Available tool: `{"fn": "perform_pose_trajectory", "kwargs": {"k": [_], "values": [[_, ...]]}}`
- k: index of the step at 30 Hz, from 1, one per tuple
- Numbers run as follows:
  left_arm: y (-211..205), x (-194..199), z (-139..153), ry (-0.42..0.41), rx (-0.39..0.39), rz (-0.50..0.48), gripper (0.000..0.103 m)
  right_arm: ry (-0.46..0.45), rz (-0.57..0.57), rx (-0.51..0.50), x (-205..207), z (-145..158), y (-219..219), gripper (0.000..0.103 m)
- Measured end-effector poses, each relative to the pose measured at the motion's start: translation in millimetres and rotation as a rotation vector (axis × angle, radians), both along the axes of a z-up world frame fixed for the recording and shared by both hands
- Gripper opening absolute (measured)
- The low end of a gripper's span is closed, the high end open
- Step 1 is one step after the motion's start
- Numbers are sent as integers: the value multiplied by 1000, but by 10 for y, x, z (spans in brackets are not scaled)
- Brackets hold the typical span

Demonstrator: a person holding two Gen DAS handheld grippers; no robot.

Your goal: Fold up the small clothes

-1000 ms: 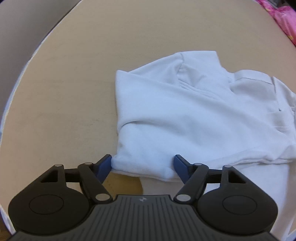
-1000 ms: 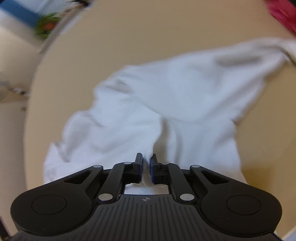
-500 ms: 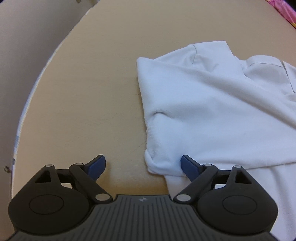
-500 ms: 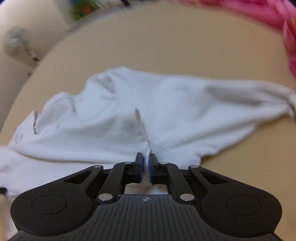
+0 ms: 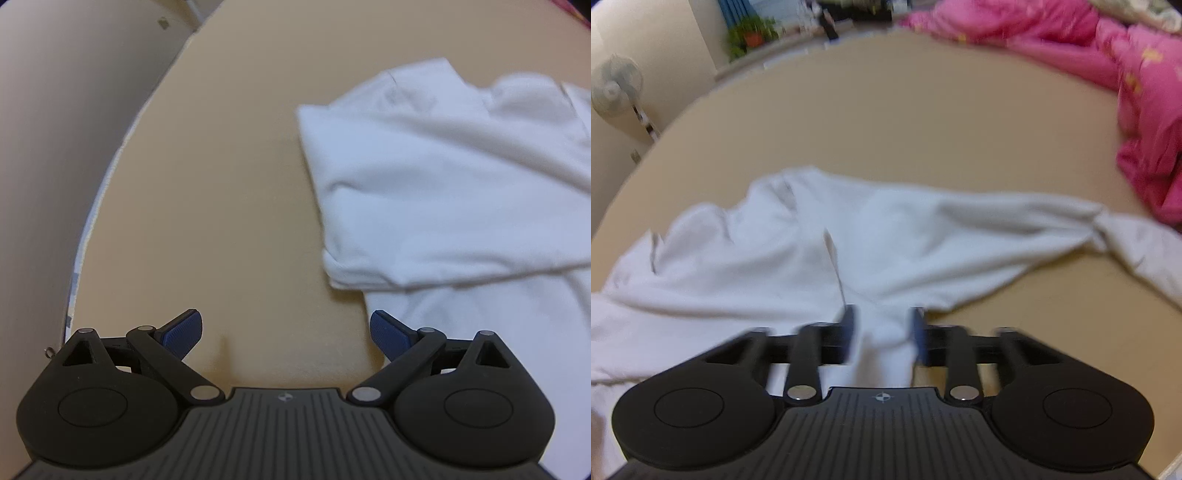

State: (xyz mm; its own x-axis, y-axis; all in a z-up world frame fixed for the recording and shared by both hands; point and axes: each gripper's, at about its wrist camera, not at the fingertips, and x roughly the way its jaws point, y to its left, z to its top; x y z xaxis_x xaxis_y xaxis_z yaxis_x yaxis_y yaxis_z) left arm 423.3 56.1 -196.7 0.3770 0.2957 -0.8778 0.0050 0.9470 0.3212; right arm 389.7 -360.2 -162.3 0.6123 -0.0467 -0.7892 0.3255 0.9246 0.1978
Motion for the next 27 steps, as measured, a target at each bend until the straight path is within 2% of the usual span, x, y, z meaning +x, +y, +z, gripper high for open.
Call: {"fn": "perform_pose_trajectory", "kwargs": {"k": [4,6,9,11,13,14,15,16,21,23,27], "values": [[-10,118,212,-93,-32,3,99,-148,71,5,21,281,166,48],[-85,220,185,-87,-20,5,99,-175,114,-8,120,333,298,48],[-246,291,-7,-32,-13,-19,99,-126,165,-20,342,196,465,48],[-323,265,-204,3,45,-42,101,-31,195,-43,439,-34,533,48],[-331,150,-259,-43,66,-53,103,80,224,-89,434,-292,550,48],[-310,84,-244,-63,57,-62,103,41,240,-135,317,-337,542,48],[-279,23,-245,-63,40,-71,103,3,263,-169,200,-332,541,53],[-239,-31,-252,-53,29,-76,103,2,269,-191,103,-331,523,56],[-15,-278,-207,-67,-27,-36,103,8,224,-170,-317,-292,380,65],[59,-357,-123,-81,-30,-3,103,-5,189,-123,-491,-269,329,65],[90,-523,103,-126,-20,21,103,-49,117,-26,-844,-84,255,74]]}}
